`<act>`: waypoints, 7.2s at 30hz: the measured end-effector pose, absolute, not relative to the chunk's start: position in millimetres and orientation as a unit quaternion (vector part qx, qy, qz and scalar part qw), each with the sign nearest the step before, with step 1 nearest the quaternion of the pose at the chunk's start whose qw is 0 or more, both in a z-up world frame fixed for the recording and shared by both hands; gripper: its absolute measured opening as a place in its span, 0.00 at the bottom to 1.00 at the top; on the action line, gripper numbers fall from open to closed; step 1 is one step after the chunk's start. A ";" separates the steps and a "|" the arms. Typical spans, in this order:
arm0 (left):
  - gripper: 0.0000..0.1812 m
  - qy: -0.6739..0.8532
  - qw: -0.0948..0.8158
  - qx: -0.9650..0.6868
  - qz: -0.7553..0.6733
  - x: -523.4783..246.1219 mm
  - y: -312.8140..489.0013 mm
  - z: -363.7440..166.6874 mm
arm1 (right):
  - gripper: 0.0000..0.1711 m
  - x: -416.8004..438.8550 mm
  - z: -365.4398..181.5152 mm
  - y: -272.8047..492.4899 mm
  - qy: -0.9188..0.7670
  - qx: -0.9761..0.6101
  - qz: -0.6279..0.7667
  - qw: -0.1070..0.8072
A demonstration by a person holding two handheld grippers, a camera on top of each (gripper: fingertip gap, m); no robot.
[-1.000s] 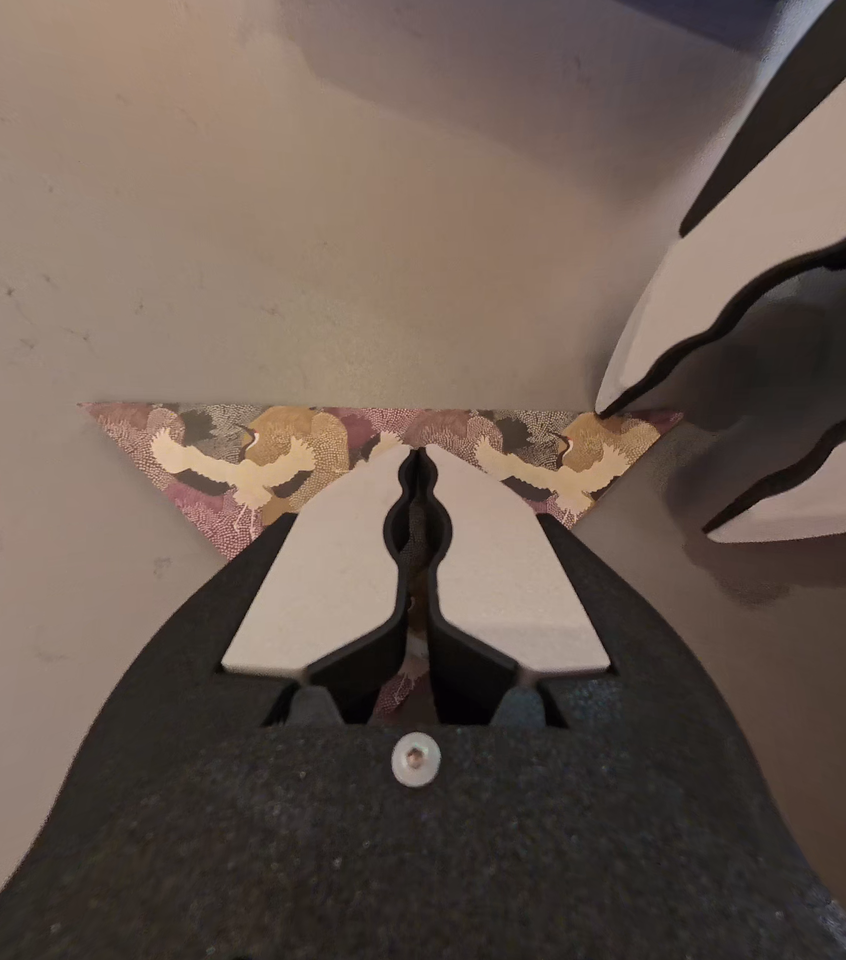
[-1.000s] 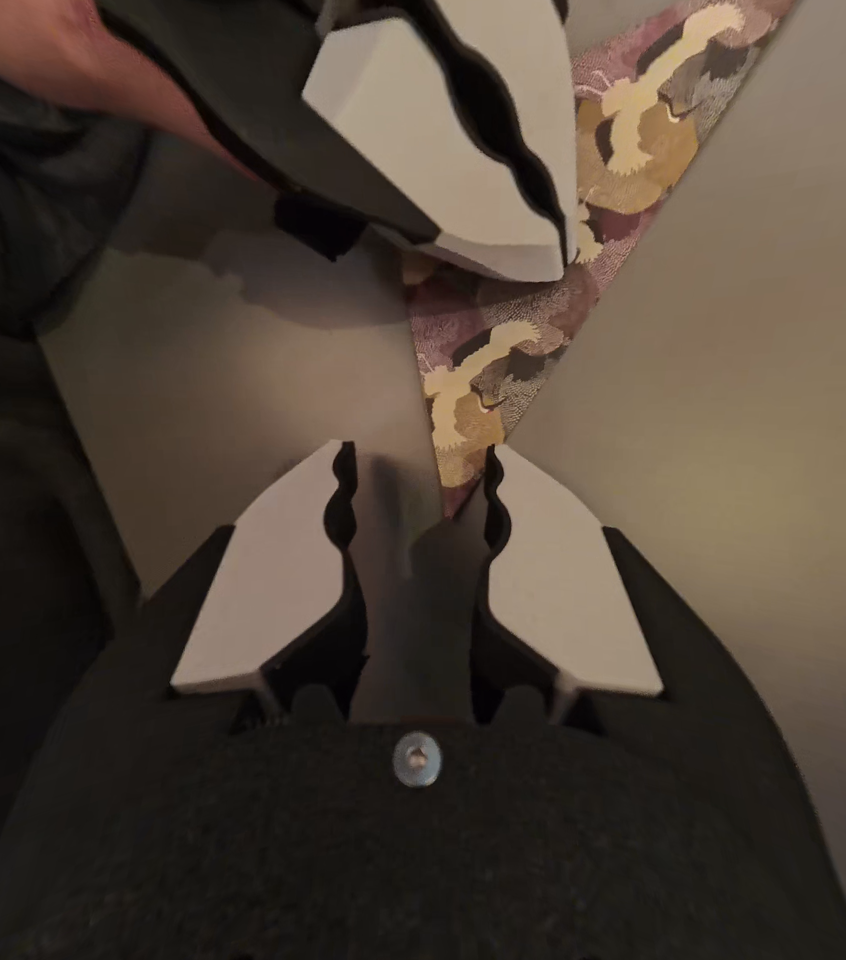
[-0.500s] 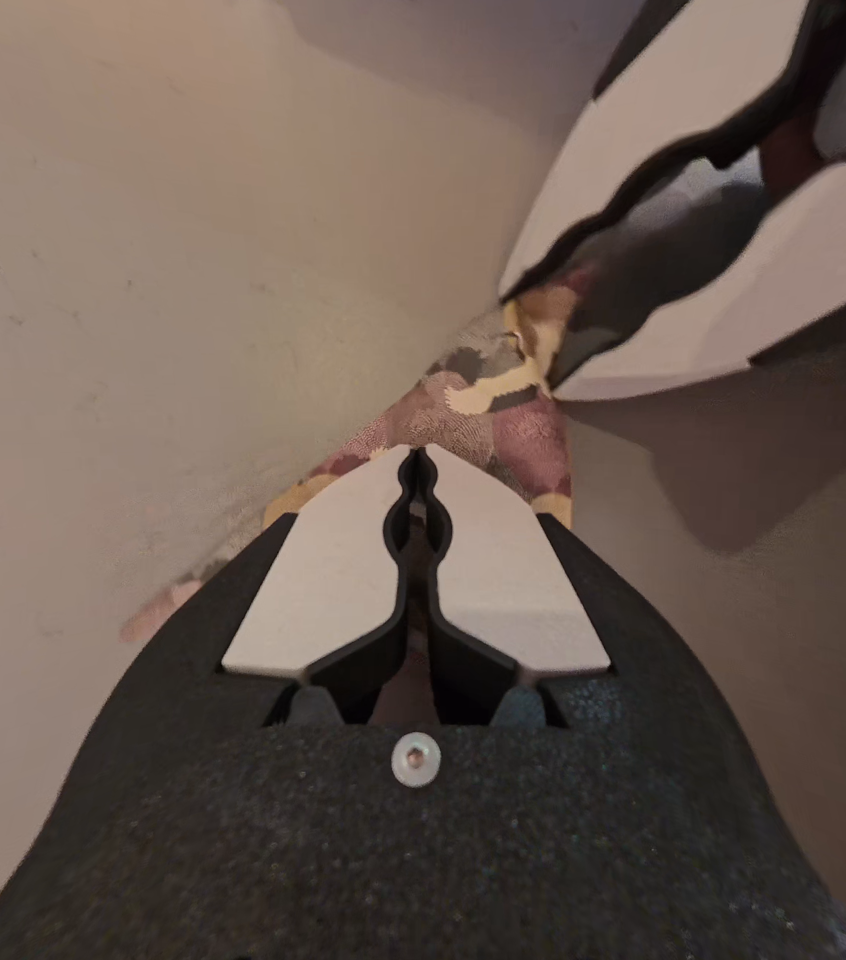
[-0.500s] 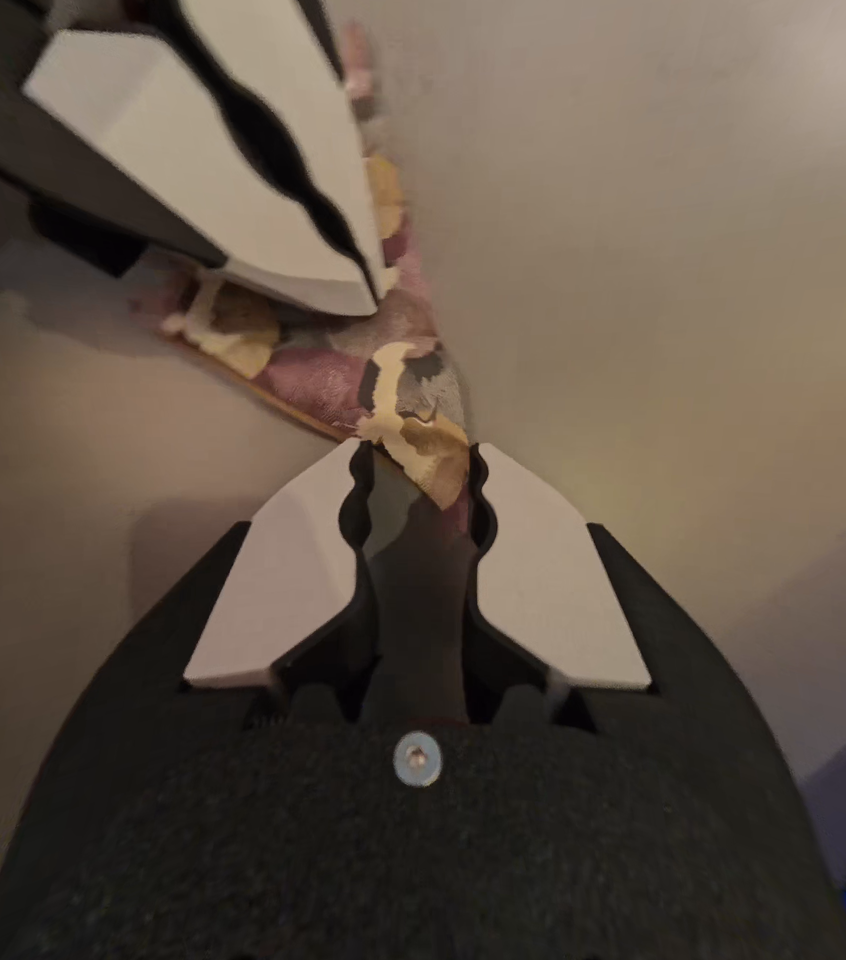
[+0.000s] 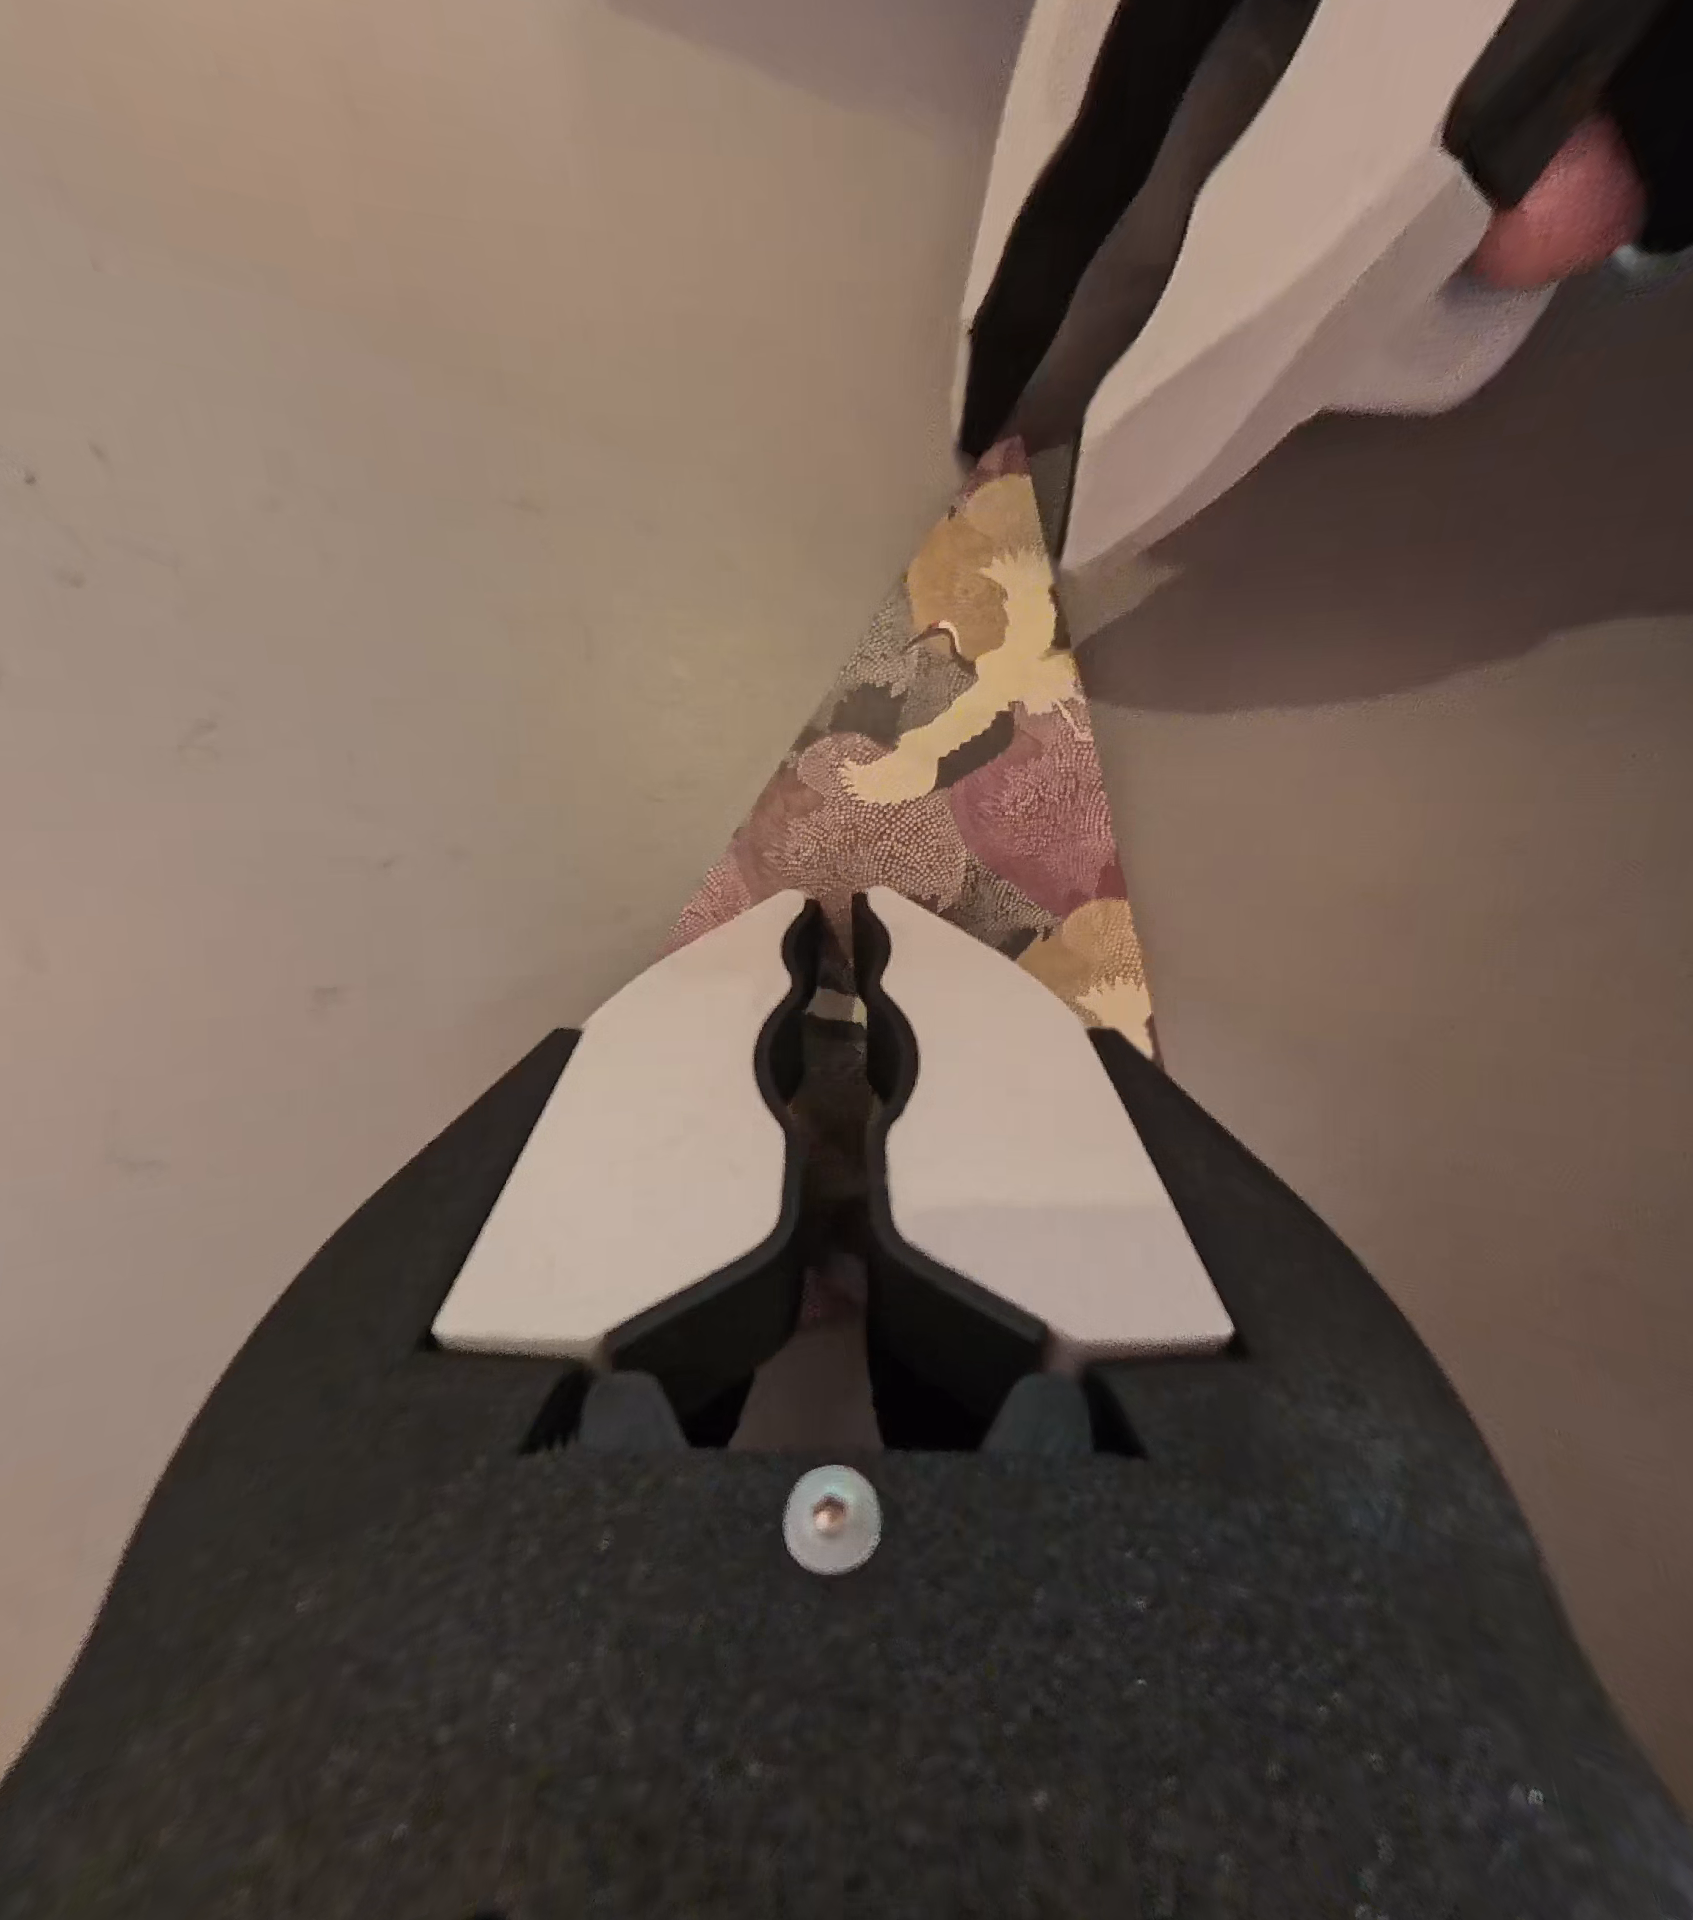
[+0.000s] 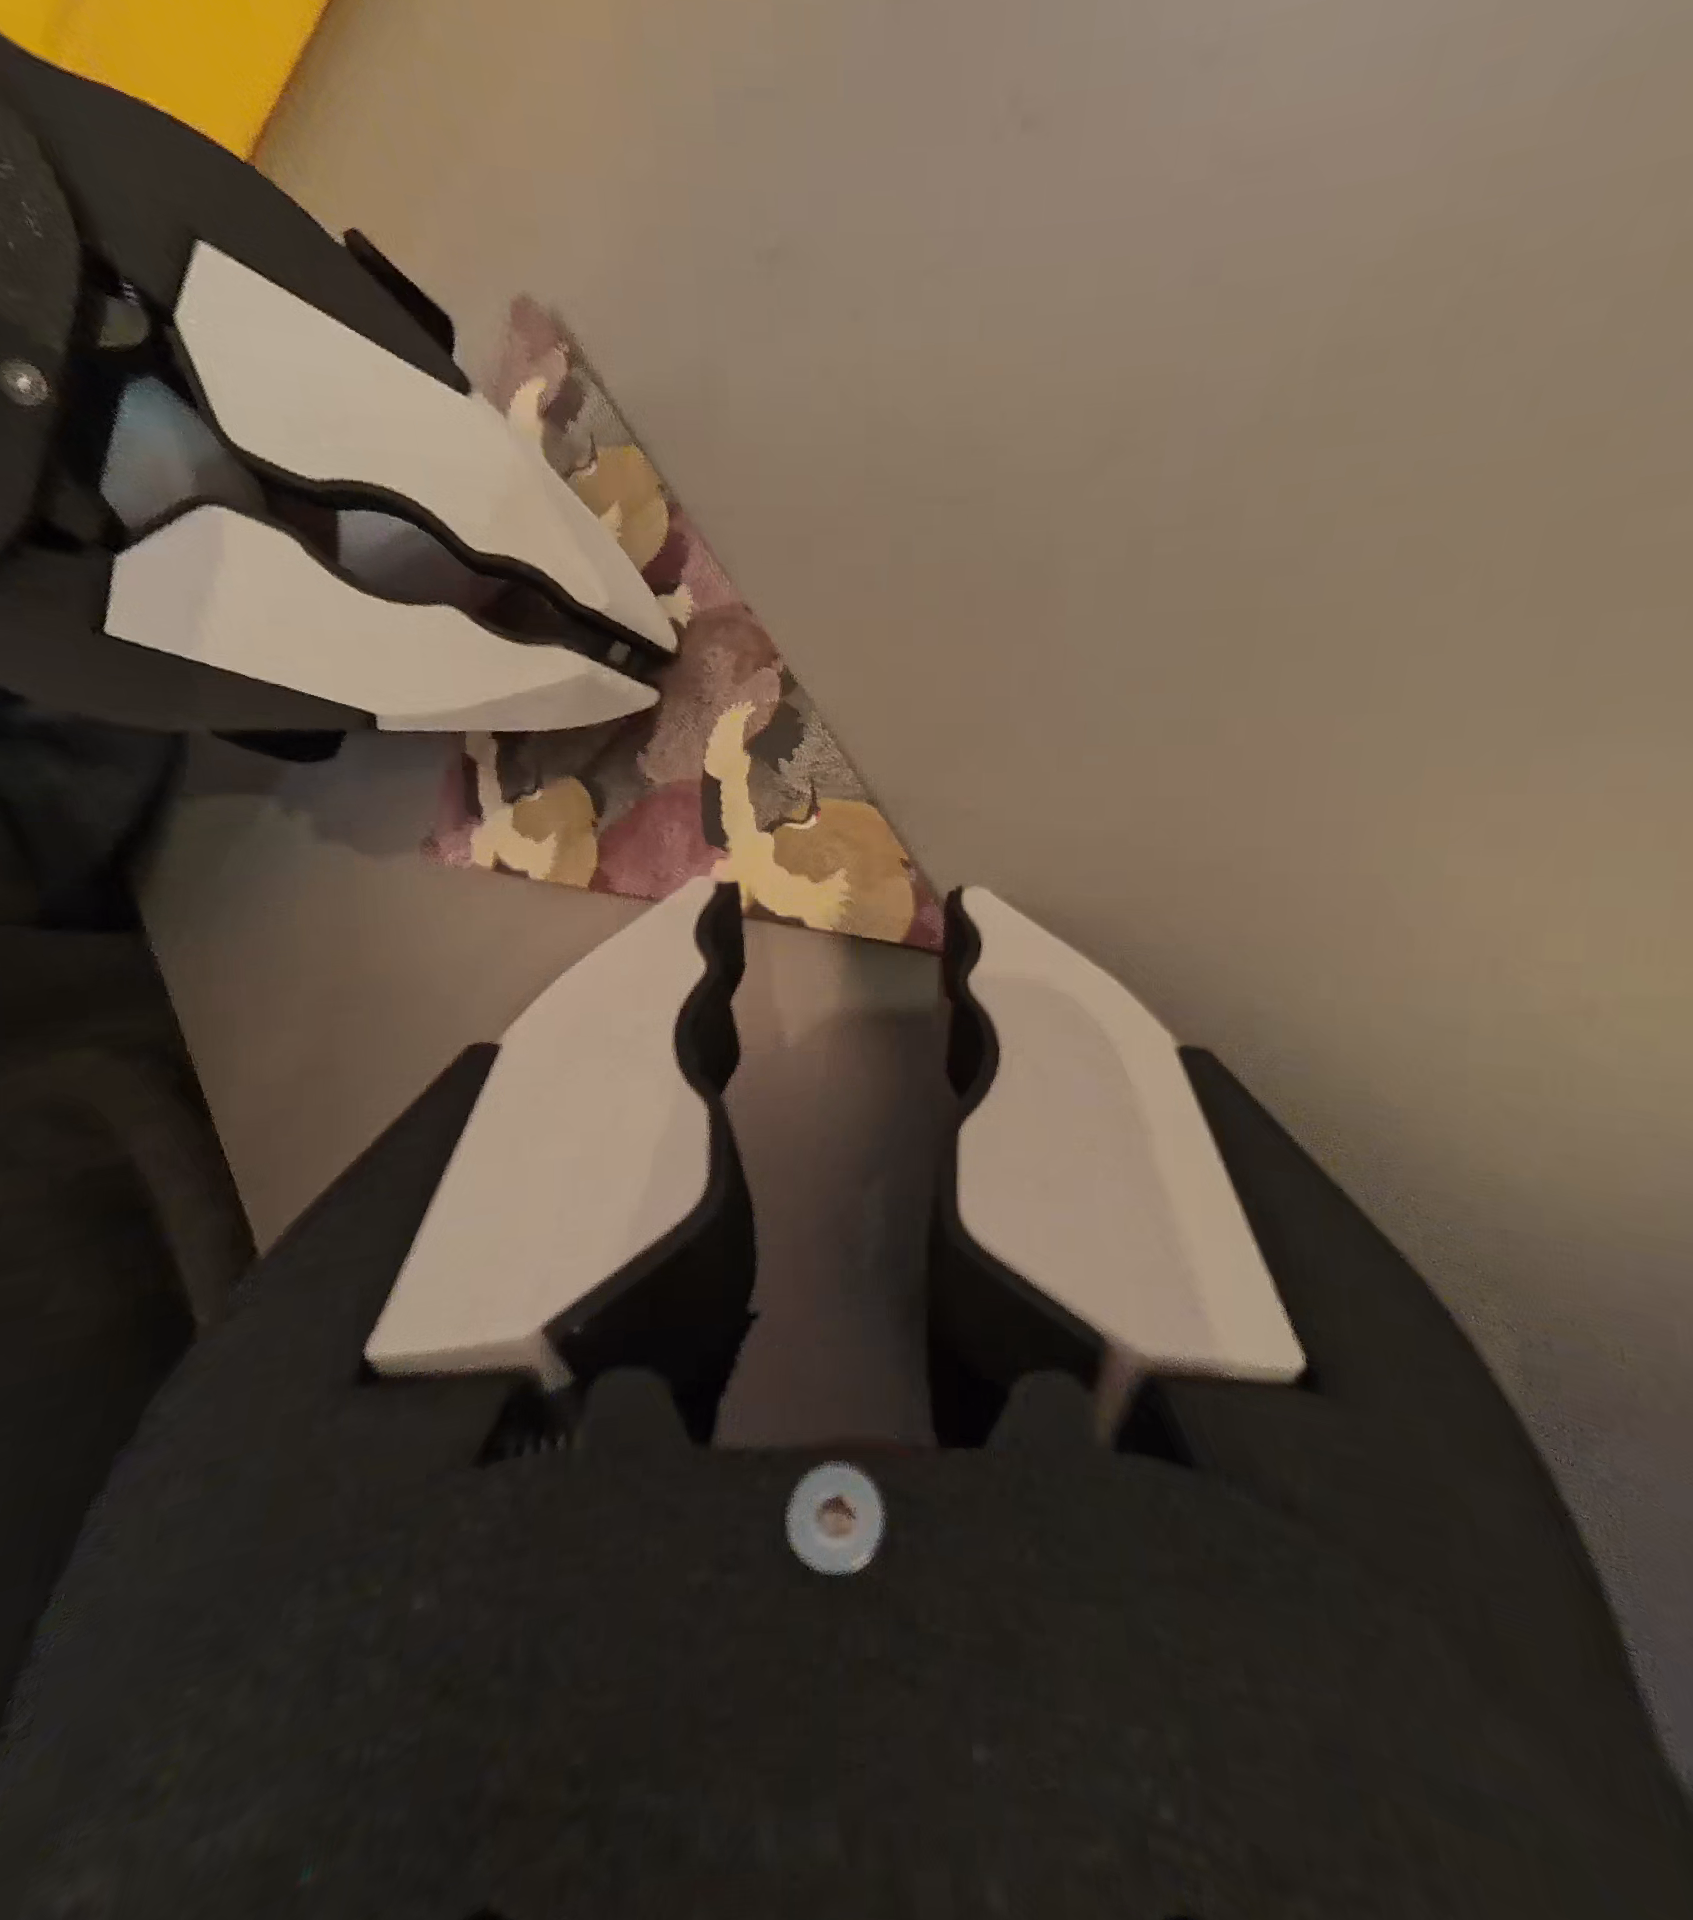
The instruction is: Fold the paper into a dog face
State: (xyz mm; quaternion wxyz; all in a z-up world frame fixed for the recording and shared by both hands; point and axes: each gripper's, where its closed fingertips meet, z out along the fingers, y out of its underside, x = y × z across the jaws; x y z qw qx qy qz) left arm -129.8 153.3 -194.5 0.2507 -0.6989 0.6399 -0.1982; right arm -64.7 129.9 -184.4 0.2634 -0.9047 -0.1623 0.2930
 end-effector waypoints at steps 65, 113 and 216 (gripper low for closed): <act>0.00 0.609 0.260 -0.718 -0.214 -127.0 153.2 -194.6 | 0.00 -101.5 -177.1 134.9 -0.486 -0.816 0.016 0.314; 0.00 0.605 0.264 -0.720 -0.214 -126.2 153.2 -194.7 | 0.26 -138.6 -189.7 94.3 -0.502 -0.809 0.148 0.265; 0.14 0.639 0.283 -0.686 -0.200 -113.0 155.0 -173.6 | 0.00 -48.6 -178.8 144.9 -0.306 -0.898 0.028 0.315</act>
